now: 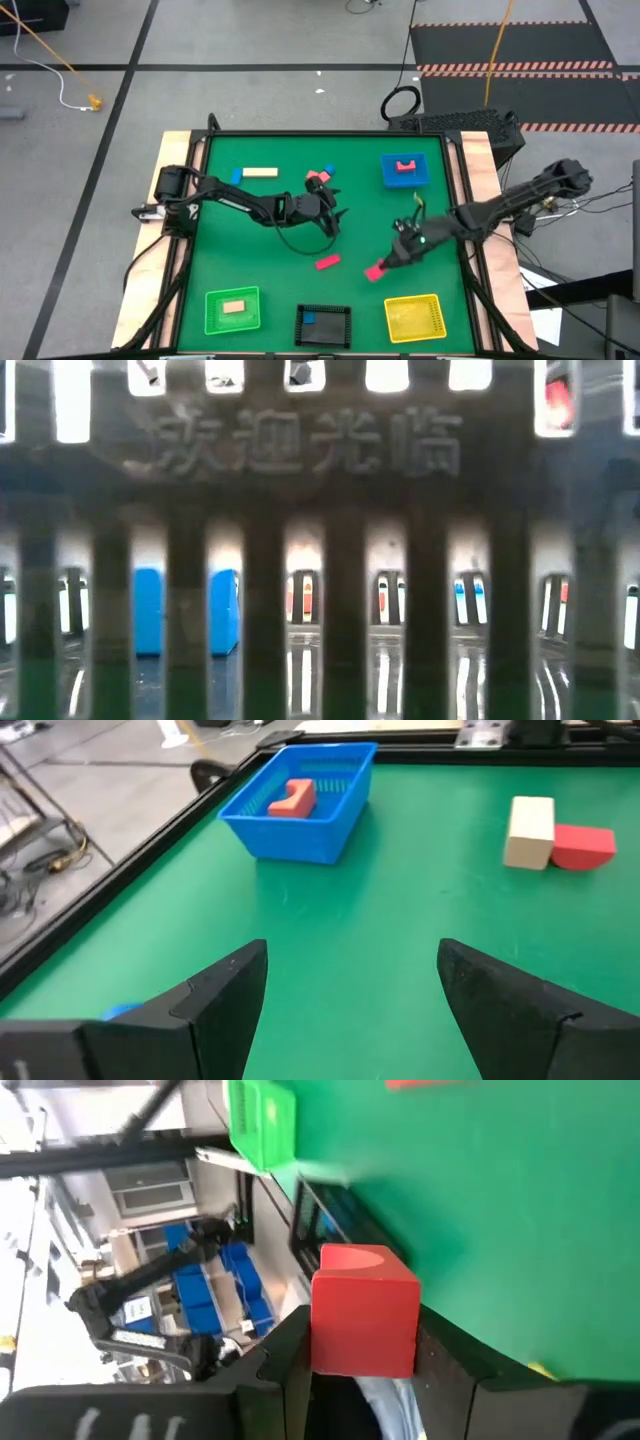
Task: Sort & place blocks by color
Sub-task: Put the red block into the yellow bin, then put the light brown block into the green bin
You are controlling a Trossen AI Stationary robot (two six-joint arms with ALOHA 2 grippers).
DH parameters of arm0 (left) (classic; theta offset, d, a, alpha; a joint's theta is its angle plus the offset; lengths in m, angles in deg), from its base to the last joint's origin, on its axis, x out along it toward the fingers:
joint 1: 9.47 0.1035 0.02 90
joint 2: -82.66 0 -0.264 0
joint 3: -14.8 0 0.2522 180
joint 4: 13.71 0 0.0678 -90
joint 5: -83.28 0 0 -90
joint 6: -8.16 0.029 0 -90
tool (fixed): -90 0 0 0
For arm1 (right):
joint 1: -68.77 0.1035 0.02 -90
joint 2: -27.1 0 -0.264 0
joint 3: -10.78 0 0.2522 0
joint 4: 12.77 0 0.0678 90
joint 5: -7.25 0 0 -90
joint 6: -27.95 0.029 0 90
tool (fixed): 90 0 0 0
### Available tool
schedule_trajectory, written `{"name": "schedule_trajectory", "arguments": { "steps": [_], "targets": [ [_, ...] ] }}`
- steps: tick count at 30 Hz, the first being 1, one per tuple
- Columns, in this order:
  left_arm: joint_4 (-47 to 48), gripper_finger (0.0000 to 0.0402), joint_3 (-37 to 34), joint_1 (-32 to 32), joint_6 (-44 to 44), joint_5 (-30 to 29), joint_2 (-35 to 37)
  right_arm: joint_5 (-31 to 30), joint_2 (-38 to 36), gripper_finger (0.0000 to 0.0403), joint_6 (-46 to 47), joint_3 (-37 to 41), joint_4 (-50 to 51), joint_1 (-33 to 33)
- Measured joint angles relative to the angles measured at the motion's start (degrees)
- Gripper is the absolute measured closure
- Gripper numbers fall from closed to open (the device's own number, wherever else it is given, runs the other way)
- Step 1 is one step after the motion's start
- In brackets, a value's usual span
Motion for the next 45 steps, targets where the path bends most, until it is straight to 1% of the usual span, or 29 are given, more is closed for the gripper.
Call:
{"name": "schedule_trajectory", "arguments": {
  "steps": [4,9,15,21,26,31,38,42,45],
  "targets": [
    [1.4,0.0107,0.0,0.3,-3.1,-0.1,0.0,-4.8,0.0,0.0287,6.0,0.0,-0.2,8.1],
    [5.9,0.0107,0.0,0.2,-7.2,-0.1,0.0,-5.4,0.0,0.0282,11.3,0.0,-0.6,16.6],
    [13.5,0.0107,0.0,-0.7,-14.2,0.0,-0.1,-9.4,0.0,0.0281,21.3,0.0,1.8,24.0],
    [17.7,0.0108,0.0,-2.1,-18.2,0.0,-0.1,-9.0,0.8,0.0280,32.8,0.0,3.5,28.2],
    [17.7,0.0108,0.0,-2.7,-18.1,0.0,-0.1,-4.2,2.5,0.0278,40.5,0.0,3.6,29.7],
    [17.6,0.0108,0.0,-2.7,-18.2,0.0,-0.1,-3.5,3.2,0.0267,42.3,0.0,3.4,30.0],
    [17.5,0.0108,0.0,-2.7,-18.2,0.0,-0.1,-3.7,3.2,0.0208,42.2,0.0,3.4,29.9],
    [17.7,0.0108,0.0,-2.7,-18.2,0.0,-0.1,-4.4,3.2,0.0176,38.9,0.0,1.1,29.9],
    [18.3,0.0108,0.0,-2.7,-18.2,0.0,-0.1,-7.2,3.2,0.0164,34.4,0.0,-2.5,29.9]
  ]
}}
